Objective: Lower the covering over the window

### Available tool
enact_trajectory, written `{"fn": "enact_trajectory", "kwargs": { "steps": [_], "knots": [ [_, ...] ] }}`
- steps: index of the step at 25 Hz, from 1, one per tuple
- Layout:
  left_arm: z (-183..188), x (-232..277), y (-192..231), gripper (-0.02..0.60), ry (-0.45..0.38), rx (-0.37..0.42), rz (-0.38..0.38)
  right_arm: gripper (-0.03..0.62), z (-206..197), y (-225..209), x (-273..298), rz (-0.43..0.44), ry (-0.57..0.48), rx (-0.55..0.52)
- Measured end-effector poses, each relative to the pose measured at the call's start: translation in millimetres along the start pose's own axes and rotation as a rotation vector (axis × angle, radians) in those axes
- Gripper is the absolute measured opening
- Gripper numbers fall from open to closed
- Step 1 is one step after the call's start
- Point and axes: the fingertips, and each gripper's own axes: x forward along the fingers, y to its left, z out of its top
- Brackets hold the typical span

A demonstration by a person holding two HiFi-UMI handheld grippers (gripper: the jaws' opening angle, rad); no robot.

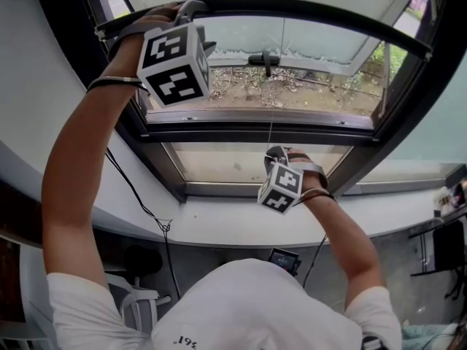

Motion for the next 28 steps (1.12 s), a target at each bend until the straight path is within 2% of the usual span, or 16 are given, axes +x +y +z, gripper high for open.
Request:
{"fn": "enact_trajectory", "kwargs": {
  "steps": [8,22,28],
  "knots": [
    [-1,2,-11,0.262,0.001,-0.023,-0.021,0.042,-5,11,2,0.024,0.008,0.022],
    [-4,11,-61,0.262,0.021,-0.059,-0.136,0.042,-35,52,15,0.084,0.065,0.033],
    [-5,15,-72,0.262,0.025,-0.057,-0.129,0.043,-42,61,18,0.102,0.080,0.049]
  ]
}}
